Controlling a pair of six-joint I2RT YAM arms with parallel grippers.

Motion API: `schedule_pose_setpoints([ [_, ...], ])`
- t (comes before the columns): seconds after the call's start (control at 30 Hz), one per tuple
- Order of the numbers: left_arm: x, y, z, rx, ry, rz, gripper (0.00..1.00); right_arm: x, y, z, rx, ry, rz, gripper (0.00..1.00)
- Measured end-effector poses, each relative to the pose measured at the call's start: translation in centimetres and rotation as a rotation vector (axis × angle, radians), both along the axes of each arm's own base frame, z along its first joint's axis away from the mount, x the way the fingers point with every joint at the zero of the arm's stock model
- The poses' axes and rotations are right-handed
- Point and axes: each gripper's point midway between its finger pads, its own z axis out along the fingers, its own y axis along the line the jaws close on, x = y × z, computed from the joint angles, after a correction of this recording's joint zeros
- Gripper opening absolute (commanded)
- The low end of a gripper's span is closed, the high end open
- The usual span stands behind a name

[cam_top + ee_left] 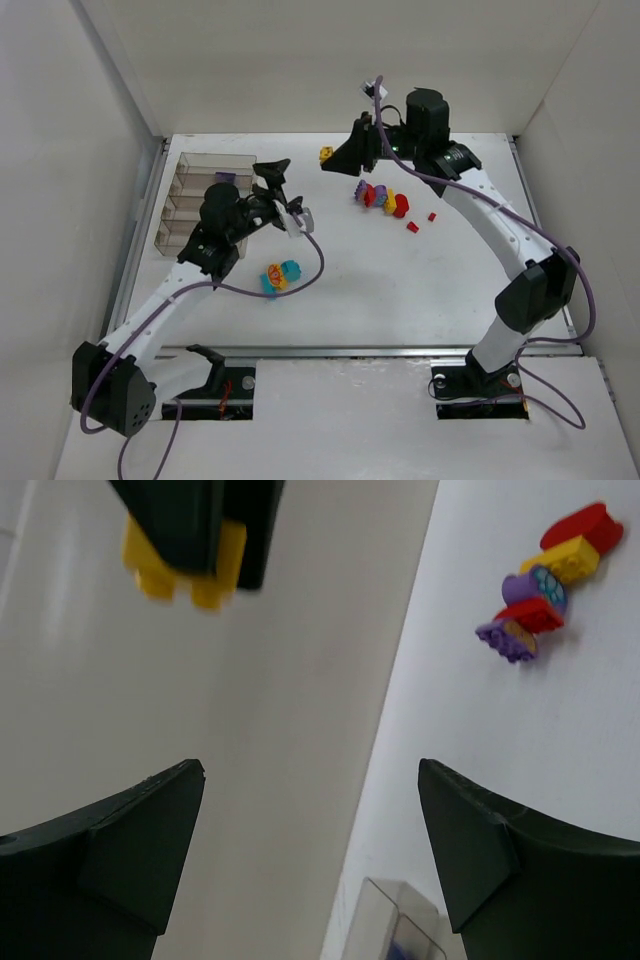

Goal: Sort the legos into containers by color

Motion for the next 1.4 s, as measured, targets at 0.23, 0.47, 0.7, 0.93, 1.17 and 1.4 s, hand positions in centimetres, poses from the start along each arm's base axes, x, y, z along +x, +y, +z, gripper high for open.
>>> schedule_pose_setpoints([
  [0.23, -2.6, -4.5, 3.1, -0.015, -0.148, -0.135, 0.87, -1.8, 1.9, -0.8, -0.004, 0.024, 0.048, 0.00],
  [0.47, -3.3, -5.4, 4.0, -0.013, -0.195, -0.160, 0.69, -2.4, 2.7, -1.5, -0.016, 0.035, 0.053, 0.00],
  [0.7, -2.9, -5.1, 4.6, 0.004, -0.240, -0.134, 0.42, -2.4, 2.8, -1.6, -0.019, 0.036, 0.049, 0.00],
  [0.93, -2.8, -4.9, 5.0, 0.010, -0.262, -0.117, 0.24, -2.5, 3.0, -1.7, -0.022, 0.034, 0.050, 0.00],
  [1.17, -3.0, -4.8, 5.3, 0.008, -0.267, -0.110, 0.00, -2.7, 3.0, -1.7, -0.021, 0.030, 0.059, 0.87],
  [1.4, -3.7, -4.0, 5.1, -0.011, -0.226, -0.081, 0.00, -2.6, 3.1, -3.0, -0.038, 0.055, 0.028, 1.00],
])
